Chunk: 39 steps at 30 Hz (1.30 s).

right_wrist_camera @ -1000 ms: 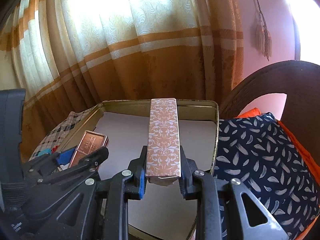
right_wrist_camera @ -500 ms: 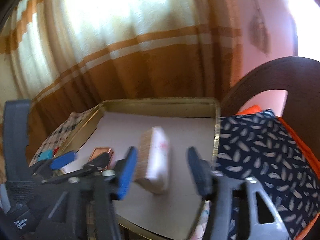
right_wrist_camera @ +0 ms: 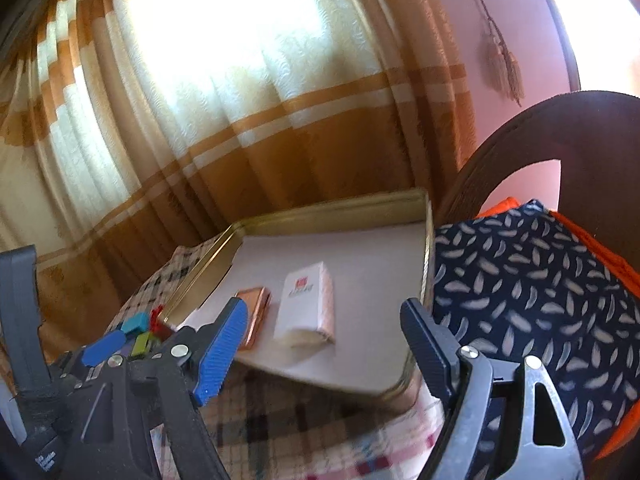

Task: Organize rigid objects
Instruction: 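Withdraw both tools from the tray toward the remaining objects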

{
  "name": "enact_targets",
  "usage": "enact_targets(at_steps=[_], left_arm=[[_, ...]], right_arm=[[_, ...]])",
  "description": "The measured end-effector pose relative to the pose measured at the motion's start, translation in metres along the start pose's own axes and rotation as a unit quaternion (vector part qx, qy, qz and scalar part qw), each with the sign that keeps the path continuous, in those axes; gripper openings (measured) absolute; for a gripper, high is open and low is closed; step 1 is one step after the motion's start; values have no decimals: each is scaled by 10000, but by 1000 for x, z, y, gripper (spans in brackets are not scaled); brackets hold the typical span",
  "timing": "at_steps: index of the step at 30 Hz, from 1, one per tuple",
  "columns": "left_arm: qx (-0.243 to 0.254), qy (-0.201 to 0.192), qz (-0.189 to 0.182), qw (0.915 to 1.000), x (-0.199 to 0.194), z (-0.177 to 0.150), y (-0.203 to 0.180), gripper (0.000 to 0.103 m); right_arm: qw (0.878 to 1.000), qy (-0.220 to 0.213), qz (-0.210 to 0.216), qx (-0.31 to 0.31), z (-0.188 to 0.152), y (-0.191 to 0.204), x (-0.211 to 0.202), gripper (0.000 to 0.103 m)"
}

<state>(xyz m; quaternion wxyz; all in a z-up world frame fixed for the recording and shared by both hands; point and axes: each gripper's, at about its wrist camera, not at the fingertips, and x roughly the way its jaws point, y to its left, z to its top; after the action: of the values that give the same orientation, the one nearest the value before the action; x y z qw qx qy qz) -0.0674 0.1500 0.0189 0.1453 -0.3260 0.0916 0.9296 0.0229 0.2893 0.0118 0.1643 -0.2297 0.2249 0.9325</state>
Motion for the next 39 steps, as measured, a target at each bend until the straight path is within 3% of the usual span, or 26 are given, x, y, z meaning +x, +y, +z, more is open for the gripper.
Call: enact_targets(at_steps=[9,24,36,39], left_arm=[[-229,67,461,9987,-15,-31,47,102],[-729,223,766,9941,-25,-67,104,102],[-1247,260,1257,9839,-43,-100,170,102],[-1436,313,1350,9799,-45,-109,187,102]], right_arm=[[9985,180,337,-401,-29,38,-9,81],[9888,577,815,-1109,-62,92,-9,81],[9717,1070,1248,-1697,-89,123,-4,81],[9613,1256,1452,-1976,-100,137,-3,81]])
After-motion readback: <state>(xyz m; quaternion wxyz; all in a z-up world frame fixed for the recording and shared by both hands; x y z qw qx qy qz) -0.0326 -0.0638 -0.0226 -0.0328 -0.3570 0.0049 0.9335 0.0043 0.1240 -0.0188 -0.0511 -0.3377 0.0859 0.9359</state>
